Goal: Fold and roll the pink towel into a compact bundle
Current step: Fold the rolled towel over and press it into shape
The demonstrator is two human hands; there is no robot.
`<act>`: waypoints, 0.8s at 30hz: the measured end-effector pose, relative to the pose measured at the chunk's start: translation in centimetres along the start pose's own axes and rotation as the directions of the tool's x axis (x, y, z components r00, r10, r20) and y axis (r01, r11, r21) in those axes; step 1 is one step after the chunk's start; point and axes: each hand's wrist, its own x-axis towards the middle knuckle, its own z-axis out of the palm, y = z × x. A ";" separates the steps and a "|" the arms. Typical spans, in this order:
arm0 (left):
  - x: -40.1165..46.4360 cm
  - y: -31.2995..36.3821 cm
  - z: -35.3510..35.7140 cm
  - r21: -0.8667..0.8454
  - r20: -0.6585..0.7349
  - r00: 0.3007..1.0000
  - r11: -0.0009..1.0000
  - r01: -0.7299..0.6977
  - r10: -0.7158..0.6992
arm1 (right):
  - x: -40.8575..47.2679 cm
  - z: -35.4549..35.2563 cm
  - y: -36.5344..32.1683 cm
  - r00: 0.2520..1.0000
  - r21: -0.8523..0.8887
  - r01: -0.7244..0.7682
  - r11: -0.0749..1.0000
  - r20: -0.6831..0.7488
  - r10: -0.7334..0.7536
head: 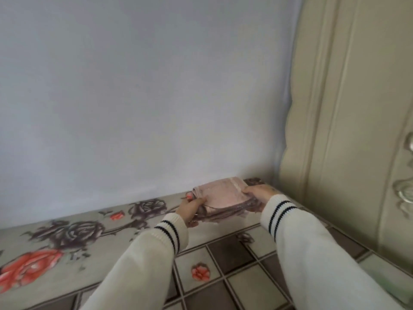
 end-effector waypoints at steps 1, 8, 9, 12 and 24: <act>0.6 -0.3 0.3 0.028 -0.003 1.000 1.000 0.002 -0.002 | 0.4 -0.2 0.4 1.000 -0.014 -0.018 1.000 -0.012 0.018; 3.6 -2.2 1.6 0.308 -0.053 0.998 0.951 -0.026 0.045 | 2.7 -0.9 3.1 0.993 -0.185 0.007 0.983 -0.111 -0.028; 3.8 -2.4 1.7 0.336 -0.053 0.997 0.941 -0.031 0.051 | 3.1 -1.0 3.3 0.991 -0.233 0.029 0.972 -0.119 -0.058; 4.2 -2.9 2.0 0.366 -0.057 0.997 0.930 -0.029 0.054 | 4.2 -1.1 4.0 0.987 -0.290 0.034 0.956 -0.143 -0.078; 2.4 -1.8 1.2 0.451 -0.070 0.997 0.893 0.003 0.032 | 3.6 -1.0 3.3 0.977 -0.485 0.048 0.873 -0.157 -0.141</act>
